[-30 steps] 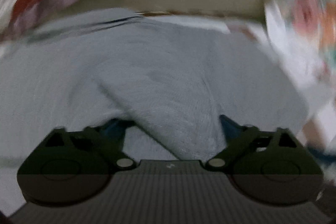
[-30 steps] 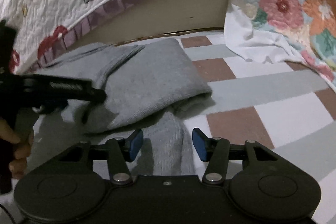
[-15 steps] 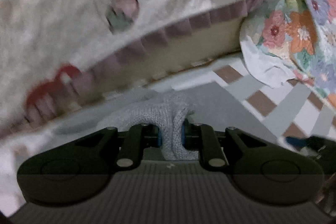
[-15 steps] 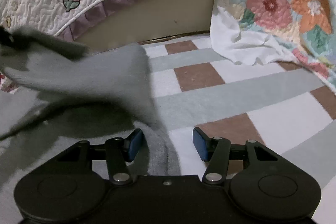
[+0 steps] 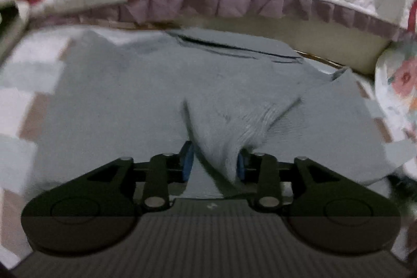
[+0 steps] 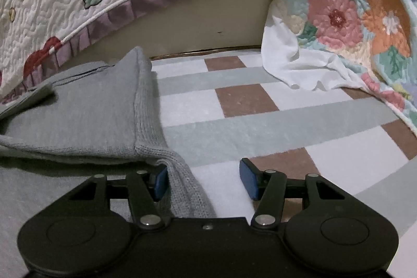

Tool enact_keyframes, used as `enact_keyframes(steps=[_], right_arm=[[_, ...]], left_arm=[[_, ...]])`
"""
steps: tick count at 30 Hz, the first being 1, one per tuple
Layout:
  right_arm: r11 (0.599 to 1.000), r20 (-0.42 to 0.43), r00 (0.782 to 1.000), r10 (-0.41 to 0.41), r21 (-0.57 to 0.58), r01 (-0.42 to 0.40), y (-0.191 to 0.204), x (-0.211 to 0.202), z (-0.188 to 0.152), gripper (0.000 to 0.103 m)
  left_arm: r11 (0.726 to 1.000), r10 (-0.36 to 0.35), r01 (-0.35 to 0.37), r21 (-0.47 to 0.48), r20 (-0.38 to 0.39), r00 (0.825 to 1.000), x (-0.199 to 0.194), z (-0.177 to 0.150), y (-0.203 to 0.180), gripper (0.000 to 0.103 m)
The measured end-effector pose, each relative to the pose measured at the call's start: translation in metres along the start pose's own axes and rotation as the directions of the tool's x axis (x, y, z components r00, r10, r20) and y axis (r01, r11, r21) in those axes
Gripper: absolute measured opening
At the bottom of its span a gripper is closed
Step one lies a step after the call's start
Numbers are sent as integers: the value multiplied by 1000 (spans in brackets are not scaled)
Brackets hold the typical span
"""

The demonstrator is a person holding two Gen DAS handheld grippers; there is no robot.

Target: Fold clothes

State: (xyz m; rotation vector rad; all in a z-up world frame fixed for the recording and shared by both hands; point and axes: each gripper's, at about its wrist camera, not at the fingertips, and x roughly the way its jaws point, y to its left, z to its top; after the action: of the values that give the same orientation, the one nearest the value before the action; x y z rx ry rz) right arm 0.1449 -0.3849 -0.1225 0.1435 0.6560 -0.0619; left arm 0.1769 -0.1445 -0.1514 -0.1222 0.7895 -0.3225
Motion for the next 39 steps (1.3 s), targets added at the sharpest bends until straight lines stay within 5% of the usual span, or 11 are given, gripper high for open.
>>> enact_keyframes(steps=[10, 15, 20, 22, 27, 34, 39], right_arm=[[998, 14, 1000, 16, 56, -17, -6, -1, -1, 59], [995, 23, 1000, 20, 95, -22, -10, 0, 0, 59], [977, 35, 996, 78, 197, -84, -24, -1, 1, 61], [985, 17, 998, 68, 160, -70, -18, -2, 2, 61], [999, -14, 1000, -7, 48, 8, 2, -9, 3, 63], [998, -6, 1000, -16, -55, 16, 14, -11, 14, 63], [984, -65, 997, 28, 178, -16, -16, -2, 25, 63]], left_arm=[[998, 70, -69, -5, 58, 996, -20, 5, 22, 48], [986, 146, -146, -82, -8, 989, -30, -4, 57, 49], [995, 87, -83, 52, -78, 993, -32, -8, 80, 46], [990, 87, -80, 118, -59, 994, -35, -10, 80, 47], [992, 92, -87, 93, -52, 994, -33, -5, 88, 47], [989, 93, -85, 120, -61, 994, -38, -3, 85, 48], [987, 92, -81, 141, -78, 993, -52, -4, 90, 49]])
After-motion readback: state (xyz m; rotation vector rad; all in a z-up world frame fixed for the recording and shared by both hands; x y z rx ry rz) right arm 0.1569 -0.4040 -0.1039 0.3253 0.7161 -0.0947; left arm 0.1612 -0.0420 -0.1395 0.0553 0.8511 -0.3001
